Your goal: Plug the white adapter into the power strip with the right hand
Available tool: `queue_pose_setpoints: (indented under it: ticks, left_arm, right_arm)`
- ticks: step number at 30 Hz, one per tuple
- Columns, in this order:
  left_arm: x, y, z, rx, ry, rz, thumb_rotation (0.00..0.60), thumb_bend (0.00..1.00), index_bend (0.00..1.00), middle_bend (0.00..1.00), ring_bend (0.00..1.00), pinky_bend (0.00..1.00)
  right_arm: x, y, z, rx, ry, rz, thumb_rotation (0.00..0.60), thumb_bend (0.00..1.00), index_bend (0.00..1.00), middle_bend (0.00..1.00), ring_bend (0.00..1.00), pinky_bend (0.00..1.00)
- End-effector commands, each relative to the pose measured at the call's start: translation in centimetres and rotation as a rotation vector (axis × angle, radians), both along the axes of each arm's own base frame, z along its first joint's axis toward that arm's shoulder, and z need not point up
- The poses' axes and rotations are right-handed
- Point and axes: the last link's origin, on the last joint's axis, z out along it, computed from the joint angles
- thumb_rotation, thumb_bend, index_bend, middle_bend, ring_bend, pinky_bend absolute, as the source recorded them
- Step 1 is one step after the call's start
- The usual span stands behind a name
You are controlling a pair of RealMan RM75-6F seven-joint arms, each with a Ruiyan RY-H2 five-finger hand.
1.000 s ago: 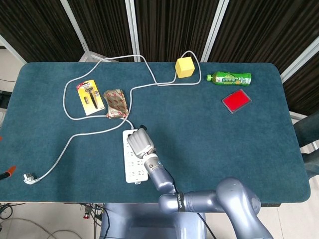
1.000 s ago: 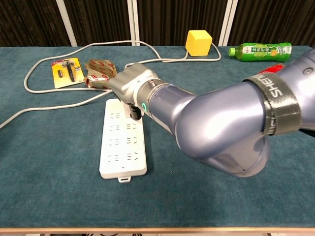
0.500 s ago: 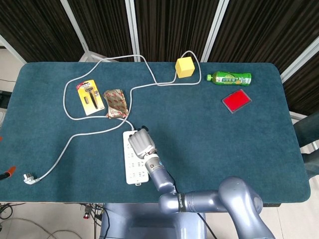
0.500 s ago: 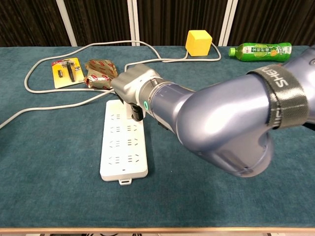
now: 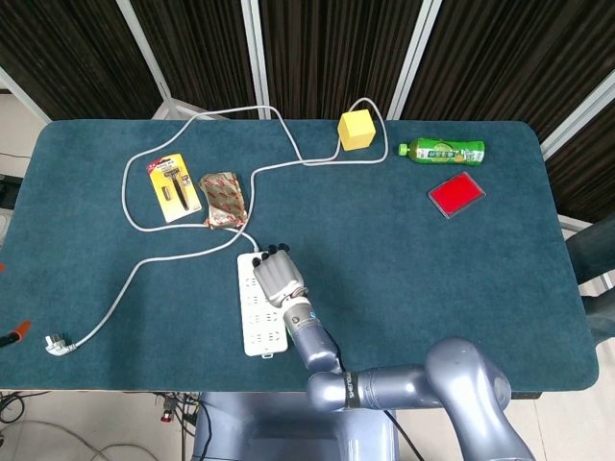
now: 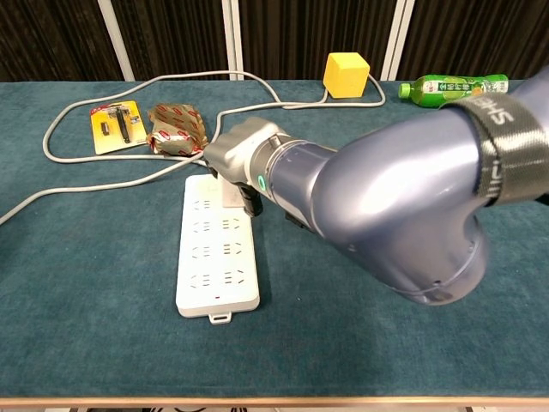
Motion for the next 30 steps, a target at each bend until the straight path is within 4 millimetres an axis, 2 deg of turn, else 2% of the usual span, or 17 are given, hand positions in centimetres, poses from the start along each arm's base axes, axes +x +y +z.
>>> queue_pose_setpoints:
  ticks: [1, 8, 13, 18, 24, 27, 30]
  left_arm:
    - [0.0, 0.0, 0.0, -0.001, 0.001, 0.002, 0.600, 0.10, 0.22, 0.00, 0.00, 0.00]
    - [0.0, 0.1, -0.1, -0.001, 0.003, 0.004, 0.600, 0.10, 0.22, 0.00, 0.00, 0.00]
    - [0.0, 0.1, -0.1, 0.000, 0.002, 0.006, 0.600, 0.10, 0.22, 0.00, 0.00, 0.00]
    - [0.0, -0.1, 0.0, 0.002, -0.003, 0.003, 0.600, 0.10, 0.22, 0.00, 0.00, 0.00]
    - [0.1, -0.3, 0.1, 0.004, -0.006, -0.001, 0.600, 0.10, 0.22, 0.00, 0.00, 0.00]
    - [0.2, -0.3, -0.1, -0.001, -0.003, -0.006, 0.600, 0.10, 0.22, 0.00, 0.00, 0.00]
    - [0.3, -0.4, -0.2, -0.004, -0.003, -0.008, 0.600, 0.10, 0.22, 0.00, 0.00, 0.00]
  right_arm:
    - [0.2, -0.1, 0.3, -0.001, -0.003, -0.001, 0.600, 0.28, 0.03, 0.13, 0.10, 0.20]
    - [0.3, -0.3, 1.2, 0.000, 0.021, -0.007, 0.600, 0.22, 0.00, 0.07, 0.05, 0.14]
    - [0.7, -0.4, 3.1, 0.006, -0.050, -0.034, 0.600, 0.22, 0.00, 0.07, 0.04, 0.14]
    - [0.5, -0.8, 6.8, -0.007, -0.172, -0.057, 0.600, 0.22, 0.00, 0.07, 0.04, 0.14]
    - [-1.6, -0.8, 10.7, -0.023, -0.174, -0.086, 0.600, 0.22, 0.00, 0.07, 0.08, 0.14]
    - [-2.8, -0.9, 11.9, -0.034, -0.173, -0.107, 0.600, 0.22, 0.02, 0.12, 0.13, 0.14]
    - [-3.5, -1.1, 12.6, -0.044, -0.171, -0.118, 0.600, 0.22, 0.11, 0.23, 0.20, 0.14]
